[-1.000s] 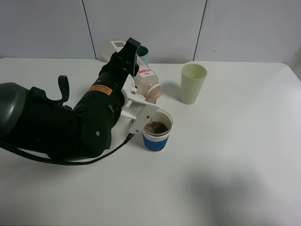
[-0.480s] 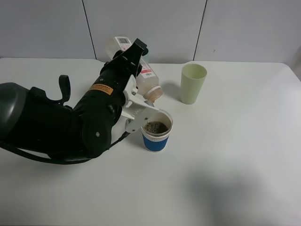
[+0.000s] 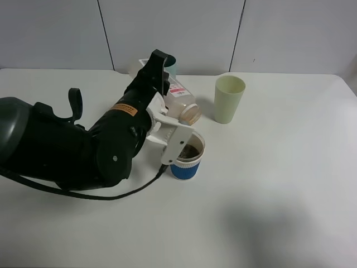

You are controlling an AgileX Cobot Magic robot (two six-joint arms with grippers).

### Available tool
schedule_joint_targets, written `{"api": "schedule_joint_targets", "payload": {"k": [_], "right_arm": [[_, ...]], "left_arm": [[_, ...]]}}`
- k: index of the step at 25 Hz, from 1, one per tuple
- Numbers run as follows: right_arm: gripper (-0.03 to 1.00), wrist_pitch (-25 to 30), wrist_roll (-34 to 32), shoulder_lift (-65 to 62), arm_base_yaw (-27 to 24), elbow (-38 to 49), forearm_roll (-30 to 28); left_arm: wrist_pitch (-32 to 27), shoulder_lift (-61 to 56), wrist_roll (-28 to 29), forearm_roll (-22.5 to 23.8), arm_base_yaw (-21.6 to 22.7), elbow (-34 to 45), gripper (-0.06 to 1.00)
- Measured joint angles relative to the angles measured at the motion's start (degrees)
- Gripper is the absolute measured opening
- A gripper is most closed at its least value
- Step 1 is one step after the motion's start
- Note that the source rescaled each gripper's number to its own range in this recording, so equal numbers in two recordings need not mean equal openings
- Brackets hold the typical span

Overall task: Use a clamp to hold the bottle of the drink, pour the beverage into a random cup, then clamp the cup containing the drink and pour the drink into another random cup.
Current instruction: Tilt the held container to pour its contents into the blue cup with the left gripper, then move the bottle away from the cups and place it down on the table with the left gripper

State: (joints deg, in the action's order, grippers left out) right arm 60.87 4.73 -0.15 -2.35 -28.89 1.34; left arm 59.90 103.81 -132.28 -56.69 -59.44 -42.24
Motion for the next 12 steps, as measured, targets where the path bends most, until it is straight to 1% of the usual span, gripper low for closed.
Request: {"api": "schedule_joint_targets", "payload": {"k": [4, 8, 10, 12], "right_arm": [[1.0, 0.0, 0.0, 0.0, 0.0, 0.0, 0.0], [1.0, 0.0, 0.0, 0.0, 0.0, 0.0, 0.0], [1.0, 0.0, 0.0, 0.0, 0.0, 0.0, 0.0], [1.0, 0.0, 0.0, 0.0, 0.0, 0.0, 0.0]], "left_arm": [[-5.7, -2.0, 11.9, -0.3, 0.2, 0.0, 0.05], [-8.6, -3.4, 21.7, 0.1, 1.6, 0.0, 0.05], [-10.6, -4.3, 26.9, 1.2, 2.5, 0.0, 0.05], [-13.3, -5.6, 33.5, 3.2, 3.7, 0.0, 0.05]]}}
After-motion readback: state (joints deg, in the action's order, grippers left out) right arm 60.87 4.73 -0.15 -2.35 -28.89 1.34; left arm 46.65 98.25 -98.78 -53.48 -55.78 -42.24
